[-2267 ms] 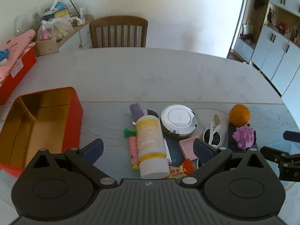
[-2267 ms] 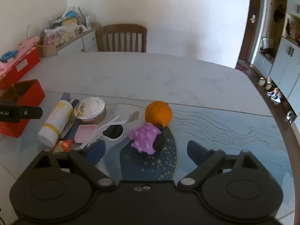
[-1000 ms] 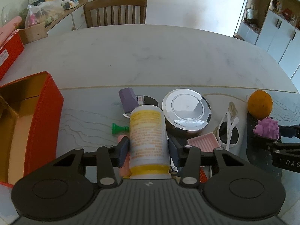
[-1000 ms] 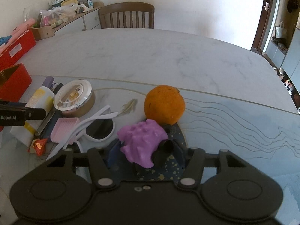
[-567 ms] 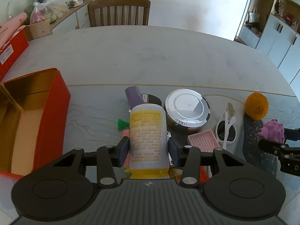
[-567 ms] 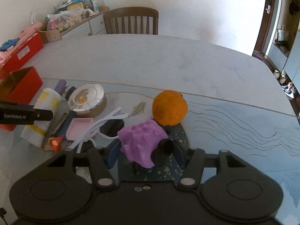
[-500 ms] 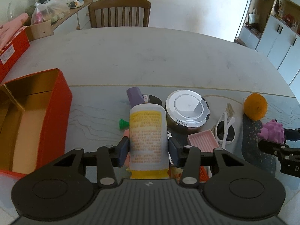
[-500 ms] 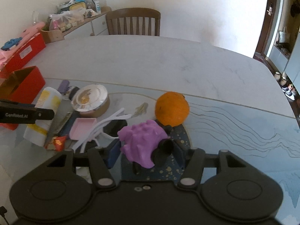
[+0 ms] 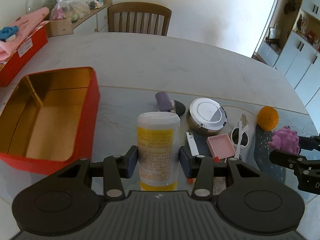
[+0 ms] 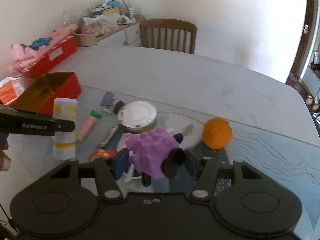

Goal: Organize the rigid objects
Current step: 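Carry the bottle and purple ball into the red tin box and release both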

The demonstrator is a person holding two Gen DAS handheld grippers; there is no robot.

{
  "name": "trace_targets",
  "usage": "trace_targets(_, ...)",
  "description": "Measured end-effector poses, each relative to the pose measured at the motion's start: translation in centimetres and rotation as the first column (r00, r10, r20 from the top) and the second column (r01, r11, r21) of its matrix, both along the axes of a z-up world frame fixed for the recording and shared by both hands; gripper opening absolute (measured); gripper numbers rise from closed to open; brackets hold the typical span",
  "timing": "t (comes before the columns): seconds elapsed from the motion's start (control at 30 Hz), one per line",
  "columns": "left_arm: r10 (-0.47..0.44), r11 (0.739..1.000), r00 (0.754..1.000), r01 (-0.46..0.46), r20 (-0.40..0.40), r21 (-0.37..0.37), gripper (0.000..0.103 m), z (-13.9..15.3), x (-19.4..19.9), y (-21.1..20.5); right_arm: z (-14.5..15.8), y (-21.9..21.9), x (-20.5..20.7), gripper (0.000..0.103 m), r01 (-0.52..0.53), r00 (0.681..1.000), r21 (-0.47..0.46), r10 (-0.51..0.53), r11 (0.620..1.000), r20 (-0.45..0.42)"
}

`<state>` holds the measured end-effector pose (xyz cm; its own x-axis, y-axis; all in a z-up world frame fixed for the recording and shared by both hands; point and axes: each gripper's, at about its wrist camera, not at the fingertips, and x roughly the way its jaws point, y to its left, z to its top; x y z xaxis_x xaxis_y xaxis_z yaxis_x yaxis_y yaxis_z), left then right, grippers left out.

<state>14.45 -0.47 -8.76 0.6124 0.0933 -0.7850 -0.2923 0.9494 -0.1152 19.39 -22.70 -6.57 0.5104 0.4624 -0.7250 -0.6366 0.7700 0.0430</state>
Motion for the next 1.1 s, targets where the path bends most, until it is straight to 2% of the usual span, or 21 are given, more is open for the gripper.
trace_targets(0.47,-0.05,0.996,0.998,0.053,0.045,-0.069,0.044,3.1,-3.3,4.3,2.0,6.5,-2.9,0.059,-0.054,0.997,-0.025,0.056,0.998,0.045)
trace_targets(0.6,-0.062,0.995,0.996,0.066,0.062,-0.07,0.044,4.7,-3.9,6.5,2.7,8.9,-3.6,0.059,-0.071,0.996,-0.02,0.072,0.997,0.06)
trace_targets(0.87,-0.033,0.998,0.988,0.041,0.149,-0.046,0.044,7.8,-4.9,12.1,4.0,14.7,-4.5,0.059,-0.121,0.989,-0.009,0.121,0.993,0.089)
trace_targets(1.1,-0.011,1.0,0.991,0.012,0.133,-0.011,0.044,7.7,-4.6,17.1,4.0,20.3,-5.3,0.059,-0.169,0.979,-0.015,0.17,0.985,0.112)
